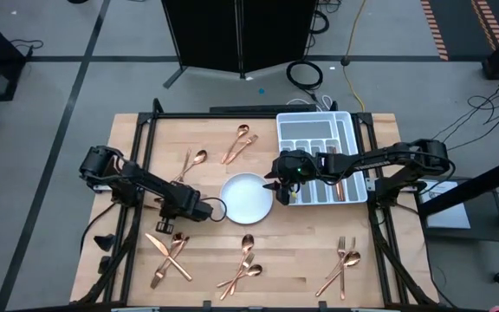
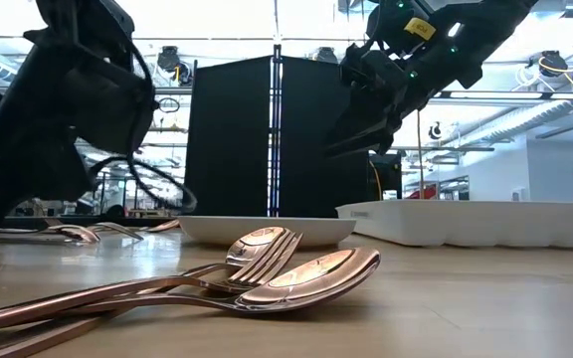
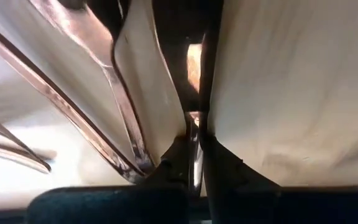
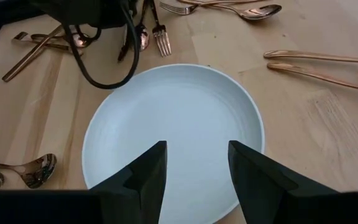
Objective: Sort silverware
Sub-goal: Put the knife in the silverware tray
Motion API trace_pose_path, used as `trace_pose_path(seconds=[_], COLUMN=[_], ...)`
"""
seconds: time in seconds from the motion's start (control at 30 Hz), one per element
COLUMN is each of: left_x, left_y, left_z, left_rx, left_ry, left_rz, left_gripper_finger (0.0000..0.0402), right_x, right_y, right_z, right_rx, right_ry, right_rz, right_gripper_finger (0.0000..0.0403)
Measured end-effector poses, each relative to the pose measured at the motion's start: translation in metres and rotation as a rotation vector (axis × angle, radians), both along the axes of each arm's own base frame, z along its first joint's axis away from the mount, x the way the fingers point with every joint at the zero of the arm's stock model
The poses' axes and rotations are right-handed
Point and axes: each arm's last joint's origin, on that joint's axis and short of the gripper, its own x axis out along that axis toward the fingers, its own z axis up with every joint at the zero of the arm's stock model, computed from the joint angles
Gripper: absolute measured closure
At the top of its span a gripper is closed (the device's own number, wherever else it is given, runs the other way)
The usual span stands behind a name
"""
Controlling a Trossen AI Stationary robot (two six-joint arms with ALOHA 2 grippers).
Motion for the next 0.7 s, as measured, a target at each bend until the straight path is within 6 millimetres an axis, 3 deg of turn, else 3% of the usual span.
trace_pose_path(seconds=[0.43, 0.7], left_x=[0.009, 0.009], left_y=[-0.001, -0.001], left_z=[0.028, 0.03], left_rx=[-0.053, -0.055], left_ry=[-0.211, -0.227], left_rz=[-0.074, -0.074], left_gripper_finger=[0.0401, 0.04], right_x=[0.0, 0.0], right_y=[0.0, 0.0], right_z=[0.001, 0.001], right_rx=[0.0, 0.008], right_ry=[-0.007, -0.009], right_rz=[0.0, -0.006], right_gripper_finger=[0.0241, 0.0241])
